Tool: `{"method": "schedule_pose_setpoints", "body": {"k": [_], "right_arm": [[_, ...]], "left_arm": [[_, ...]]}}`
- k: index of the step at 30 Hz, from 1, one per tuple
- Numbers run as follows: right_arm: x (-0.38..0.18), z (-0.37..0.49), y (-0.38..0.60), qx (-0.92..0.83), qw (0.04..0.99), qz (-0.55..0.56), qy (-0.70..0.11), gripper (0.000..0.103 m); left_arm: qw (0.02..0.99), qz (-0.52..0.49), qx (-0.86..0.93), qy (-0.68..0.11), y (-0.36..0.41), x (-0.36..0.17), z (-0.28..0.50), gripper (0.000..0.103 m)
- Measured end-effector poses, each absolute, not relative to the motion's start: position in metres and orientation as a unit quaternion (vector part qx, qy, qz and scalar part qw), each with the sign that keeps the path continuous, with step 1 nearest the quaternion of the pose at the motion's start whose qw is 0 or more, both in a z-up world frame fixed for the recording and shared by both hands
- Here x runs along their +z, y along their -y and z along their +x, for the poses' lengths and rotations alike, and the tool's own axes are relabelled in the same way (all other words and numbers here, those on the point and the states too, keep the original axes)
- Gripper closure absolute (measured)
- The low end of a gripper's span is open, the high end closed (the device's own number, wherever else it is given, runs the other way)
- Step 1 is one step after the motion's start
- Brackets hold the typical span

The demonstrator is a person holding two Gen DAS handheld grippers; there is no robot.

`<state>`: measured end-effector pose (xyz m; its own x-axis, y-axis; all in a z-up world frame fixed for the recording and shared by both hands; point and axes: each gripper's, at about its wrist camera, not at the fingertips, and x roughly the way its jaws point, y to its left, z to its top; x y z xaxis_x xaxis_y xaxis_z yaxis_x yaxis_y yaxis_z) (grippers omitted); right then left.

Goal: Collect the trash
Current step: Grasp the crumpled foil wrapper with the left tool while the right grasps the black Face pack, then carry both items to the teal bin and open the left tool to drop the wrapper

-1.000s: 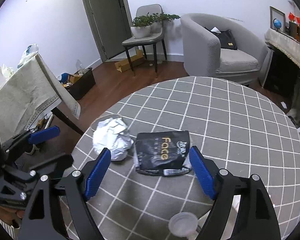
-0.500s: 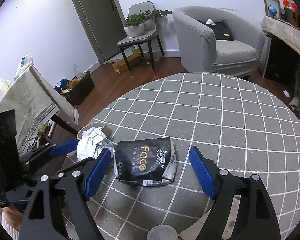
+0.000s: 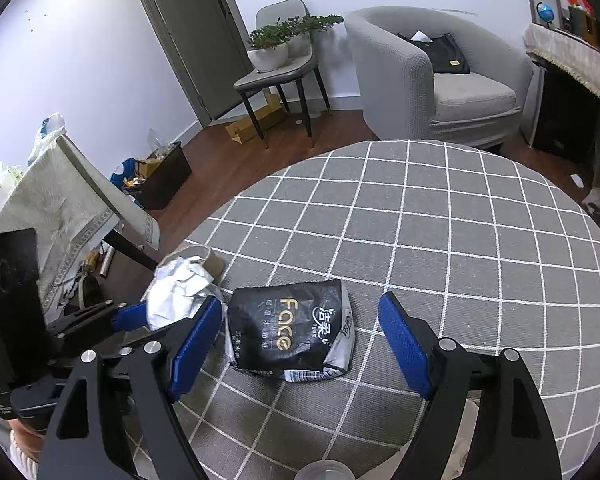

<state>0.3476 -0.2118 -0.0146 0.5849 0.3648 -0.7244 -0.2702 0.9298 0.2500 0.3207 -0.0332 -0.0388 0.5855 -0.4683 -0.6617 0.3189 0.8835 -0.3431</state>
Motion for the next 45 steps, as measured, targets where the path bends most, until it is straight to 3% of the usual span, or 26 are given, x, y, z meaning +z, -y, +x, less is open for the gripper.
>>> {"method": "schedule_pose_setpoints", "body": {"k": [7, 9, 14, 24, 25, 27, 45], "right_arm": [[-0.021, 0.348, 0.210, 0.173, 0.885, 0.062, -0.428, 0.022], [-0.022, 0.348, 0.208, 0.171, 0.884, 0.061, -0.430, 0.014], [-0.026, 0.348, 0.199, 0.173, 0.881, 0.056, -0.437, 0.012], [-0.041, 0.342, 0.168, 0.131, 0.882, -0.039, -0.450, 0.011], [-0.041, 0.341, 0.167, 0.126, 0.884, -0.048, -0.448, 0.013], [-0.039, 0.339, 0.164, 0.120, 0.888, -0.048, -0.441, 0.031], [-0.021, 0.293, 0.144, 0.163, 0.902, 0.010, -0.400, 0.031]], "left_arm": [[0.894, -0.094, -0.227, -0.374, 0.025, -0.021, 0.310, 0.053], [0.896, -0.094, -0.228, -0.368, 0.024, -0.018, 0.307, 0.053], [0.899, -0.091, -0.226, -0.364, 0.015, -0.014, 0.301, 0.053], [0.906, -0.083, -0.209, -0.359, -0.009, -0.008, 0.285, 0.053], [0.908, -0.080, -0.206, -0.357, -0.012, -0.007, 0.282, 0.053], [0.910, -0.078, -0.200, -0.354, -0.017, -0.006, 0.277, 0.053], [0.916, -0.061, -0.151, -0.367, -0.073, -0.023, 0.237, 0.053]]}}
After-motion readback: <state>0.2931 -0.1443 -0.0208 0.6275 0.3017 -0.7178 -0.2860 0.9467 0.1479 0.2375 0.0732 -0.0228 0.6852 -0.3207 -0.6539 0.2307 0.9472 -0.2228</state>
